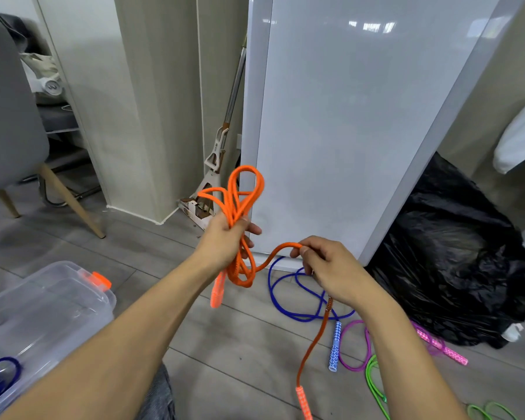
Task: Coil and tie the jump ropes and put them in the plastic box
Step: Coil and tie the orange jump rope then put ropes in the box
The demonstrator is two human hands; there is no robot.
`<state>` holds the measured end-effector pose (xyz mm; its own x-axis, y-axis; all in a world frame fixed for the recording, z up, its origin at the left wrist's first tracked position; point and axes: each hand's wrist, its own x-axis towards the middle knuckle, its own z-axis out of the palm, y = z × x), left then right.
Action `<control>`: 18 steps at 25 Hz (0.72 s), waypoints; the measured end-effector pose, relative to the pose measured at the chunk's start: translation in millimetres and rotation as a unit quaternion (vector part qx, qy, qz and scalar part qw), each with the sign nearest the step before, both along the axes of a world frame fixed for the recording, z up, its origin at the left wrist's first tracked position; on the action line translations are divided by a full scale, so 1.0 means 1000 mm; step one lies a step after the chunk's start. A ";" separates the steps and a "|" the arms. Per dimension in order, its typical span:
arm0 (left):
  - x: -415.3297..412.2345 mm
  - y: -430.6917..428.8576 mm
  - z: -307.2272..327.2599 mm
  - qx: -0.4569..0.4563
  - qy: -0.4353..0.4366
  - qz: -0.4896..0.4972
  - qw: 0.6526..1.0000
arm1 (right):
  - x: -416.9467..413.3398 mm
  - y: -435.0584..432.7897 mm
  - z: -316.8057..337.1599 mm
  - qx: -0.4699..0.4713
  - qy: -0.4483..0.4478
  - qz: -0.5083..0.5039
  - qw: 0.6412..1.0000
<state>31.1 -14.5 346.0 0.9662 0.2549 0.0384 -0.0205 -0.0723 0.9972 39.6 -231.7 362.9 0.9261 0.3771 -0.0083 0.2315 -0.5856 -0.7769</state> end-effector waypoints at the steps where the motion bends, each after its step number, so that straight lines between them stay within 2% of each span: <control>1: -0.003 -0.005 0.000 0.024 0.006 -0.032 0.999 | -0.001 0.002 -0.001 0.009 0.008 0.008 1.000; 5: -0.010 -0.019 0.002 0.099 0.014 -0.123 0.987 | -0.004 0.006 0.001 0.017 0.000 0.021 1.000; 9: -0.012 -0.021 0.000 0.156 0.019 -0.158 0.975 | -0.008 0.007 0.005 0.033 -0.019 0.004 0.999; 15: -0.016 -0.032 0.003 0.059 0.047 -0.206 0.976 | -0.009 0.007 0.007 0.025 -0.049 -0.023 0.998; 18: -0.016 -0.031 0.000 0.087 0.046 -0.208 0.973 | -0.010 0.008 0.007 0.017 -0.047 -0.029 0.998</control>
<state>15.6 -45.2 346.4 0.9858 -0.1615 -0.0450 0.0040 -0.2454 0.9694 29.1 -223.4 370.2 0.9423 0.3218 0.0922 0.2717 -0.5741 -0.7724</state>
